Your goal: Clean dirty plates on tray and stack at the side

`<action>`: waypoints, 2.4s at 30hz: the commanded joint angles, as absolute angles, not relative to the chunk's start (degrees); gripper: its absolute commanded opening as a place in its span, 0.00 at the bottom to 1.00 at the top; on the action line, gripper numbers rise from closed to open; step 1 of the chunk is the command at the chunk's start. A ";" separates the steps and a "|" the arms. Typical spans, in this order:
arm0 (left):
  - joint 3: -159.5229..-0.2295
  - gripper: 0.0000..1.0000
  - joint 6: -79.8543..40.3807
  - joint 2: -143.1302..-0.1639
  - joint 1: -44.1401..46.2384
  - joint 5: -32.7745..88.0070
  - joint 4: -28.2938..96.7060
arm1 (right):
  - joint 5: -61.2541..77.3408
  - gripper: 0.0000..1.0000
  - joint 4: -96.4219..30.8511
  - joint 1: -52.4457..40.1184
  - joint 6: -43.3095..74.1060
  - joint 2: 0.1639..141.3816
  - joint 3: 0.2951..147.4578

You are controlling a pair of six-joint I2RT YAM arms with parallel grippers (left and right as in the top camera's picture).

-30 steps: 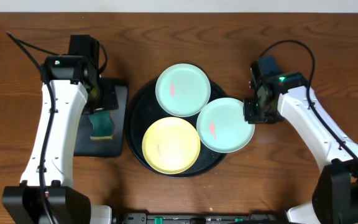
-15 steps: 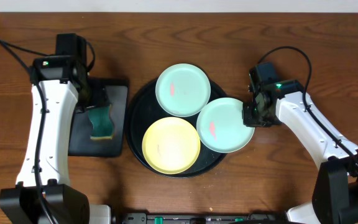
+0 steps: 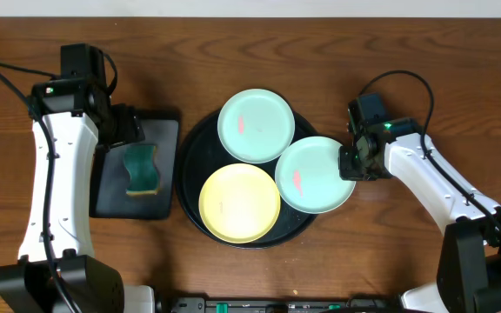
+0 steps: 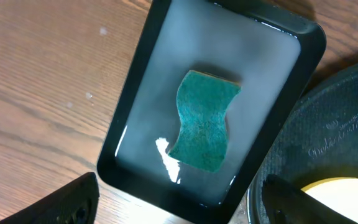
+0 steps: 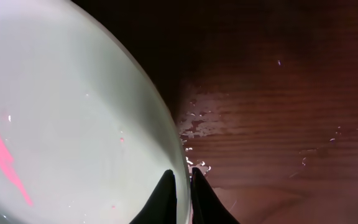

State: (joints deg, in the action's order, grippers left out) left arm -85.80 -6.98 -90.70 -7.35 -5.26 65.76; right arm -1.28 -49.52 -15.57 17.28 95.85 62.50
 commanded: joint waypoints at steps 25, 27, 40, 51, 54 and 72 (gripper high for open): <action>-85.34 0.81 3.84 -106.54 -15.40 6.26 64.42 | -3.18 0.03 -47.24 -15.42 17.76 95.53 62.08; -85.32 0.81 3.84 -107.53 -15.35 6.72 64.60 | -3.16 0.03 -47.24 -15.42 17.76 95.53 62.08; -80.36 0.70 1.26 -109.32 -15.29 8.62 62.00 | -3.14 0.05 -47.31 -15.42 17.76 95.53 62.08; -77.23 0.60 2.15 -109.32 -13.58 11.31 57.71 | -3.16 0.07 -47.31 -15.42 17.76 95.53 62.08; -77.23 0.57 2.13 -109.32 -12.40 10.48 57.43 | -3.16 0.07 -47.33 -15.44 17.76 95.53 62.08; -77.17 0.49 -0.12 -109.30 -11.27 7.03 57.12 | -3.14 0.09 -47.51 -15.46 17.76 95.53 62.08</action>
